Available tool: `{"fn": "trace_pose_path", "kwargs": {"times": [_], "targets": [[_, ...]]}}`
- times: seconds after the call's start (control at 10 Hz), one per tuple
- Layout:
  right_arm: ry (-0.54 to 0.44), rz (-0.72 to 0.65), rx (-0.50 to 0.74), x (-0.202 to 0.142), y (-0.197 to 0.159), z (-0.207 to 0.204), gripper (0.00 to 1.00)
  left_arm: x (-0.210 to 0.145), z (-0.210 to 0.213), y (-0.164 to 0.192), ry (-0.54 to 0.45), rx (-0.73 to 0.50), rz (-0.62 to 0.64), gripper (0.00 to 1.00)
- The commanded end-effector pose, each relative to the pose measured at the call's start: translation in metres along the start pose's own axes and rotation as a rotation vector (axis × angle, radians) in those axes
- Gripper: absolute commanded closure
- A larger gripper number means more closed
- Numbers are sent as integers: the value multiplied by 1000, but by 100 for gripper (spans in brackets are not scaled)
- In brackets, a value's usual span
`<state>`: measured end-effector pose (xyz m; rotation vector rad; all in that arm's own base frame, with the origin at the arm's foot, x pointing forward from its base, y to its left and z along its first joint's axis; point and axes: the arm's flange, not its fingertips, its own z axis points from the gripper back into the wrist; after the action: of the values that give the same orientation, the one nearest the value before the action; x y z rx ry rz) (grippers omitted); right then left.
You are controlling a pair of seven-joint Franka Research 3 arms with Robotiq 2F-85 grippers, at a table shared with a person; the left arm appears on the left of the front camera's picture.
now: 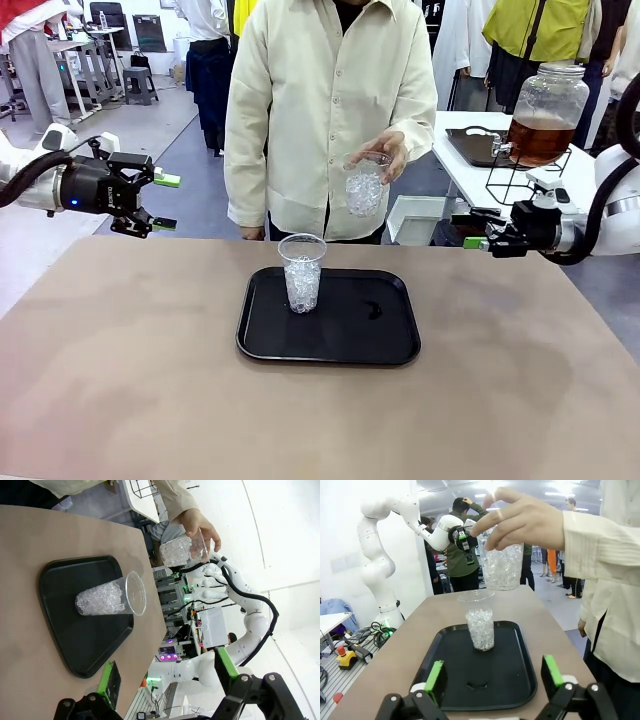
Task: Pour the drink into the iced cup.
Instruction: Pick up the iced cup indicated by the human and present it to them.
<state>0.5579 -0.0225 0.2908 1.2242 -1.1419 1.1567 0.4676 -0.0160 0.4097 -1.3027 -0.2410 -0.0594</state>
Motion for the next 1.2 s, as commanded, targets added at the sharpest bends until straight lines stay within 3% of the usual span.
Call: {"fn": "trace_pose_path", "kwargs": {"times": [0.0, 1.1], "targets": [[1, -3, 2, 2, 0, -1, 0, 0, 0, -1, 0, -2, 6, 0], [1, -3, 2, 2, 0, -1, 0, 0, 0, -1, 0, -2, 6, 0]]}}
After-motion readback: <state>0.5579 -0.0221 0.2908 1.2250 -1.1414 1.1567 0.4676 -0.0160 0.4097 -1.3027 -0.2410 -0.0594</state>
